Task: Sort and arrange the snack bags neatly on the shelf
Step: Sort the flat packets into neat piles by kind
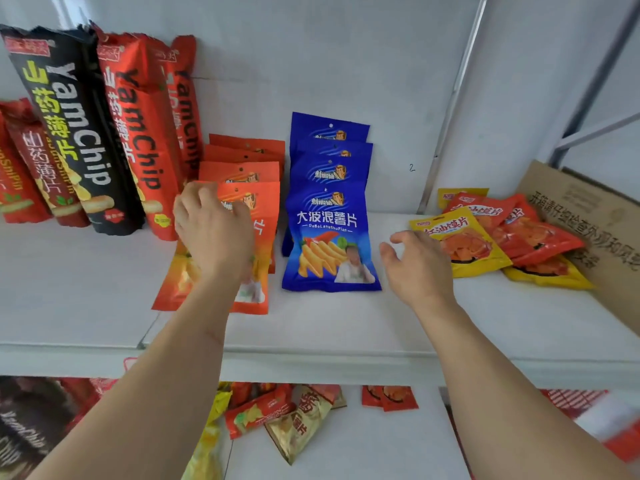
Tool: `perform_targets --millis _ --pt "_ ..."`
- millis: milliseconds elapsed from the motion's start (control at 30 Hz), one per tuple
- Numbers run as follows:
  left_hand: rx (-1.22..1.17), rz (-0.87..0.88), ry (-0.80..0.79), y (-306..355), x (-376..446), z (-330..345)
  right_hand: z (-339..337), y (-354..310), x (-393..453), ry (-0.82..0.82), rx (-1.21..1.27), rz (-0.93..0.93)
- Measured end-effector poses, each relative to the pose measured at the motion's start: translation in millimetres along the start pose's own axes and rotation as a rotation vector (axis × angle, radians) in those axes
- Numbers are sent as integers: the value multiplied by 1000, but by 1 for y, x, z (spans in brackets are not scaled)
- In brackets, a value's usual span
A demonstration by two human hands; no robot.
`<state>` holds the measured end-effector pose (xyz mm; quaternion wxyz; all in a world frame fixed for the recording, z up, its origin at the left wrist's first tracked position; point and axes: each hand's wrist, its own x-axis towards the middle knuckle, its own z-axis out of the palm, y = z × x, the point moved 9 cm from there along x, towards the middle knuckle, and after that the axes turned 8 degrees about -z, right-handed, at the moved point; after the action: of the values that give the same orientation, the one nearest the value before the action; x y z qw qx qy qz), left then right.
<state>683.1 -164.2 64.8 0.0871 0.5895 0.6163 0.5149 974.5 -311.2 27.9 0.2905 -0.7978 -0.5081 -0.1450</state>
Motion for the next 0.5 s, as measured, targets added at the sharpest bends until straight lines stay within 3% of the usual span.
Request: perform_targets --millis 67,167,333,500 --pt "-77 208 6 48 -30 12 -3 24 3 3 2 13" --pt "-161 332 -215 111 -83 55 -16 66 12 20 -7 33" --pt "-136 222 -626 168 -156 151 -48 148 30 53 33 132" --pt "42 96 -812 191 -199 230 -67 217 47 84 75 202"
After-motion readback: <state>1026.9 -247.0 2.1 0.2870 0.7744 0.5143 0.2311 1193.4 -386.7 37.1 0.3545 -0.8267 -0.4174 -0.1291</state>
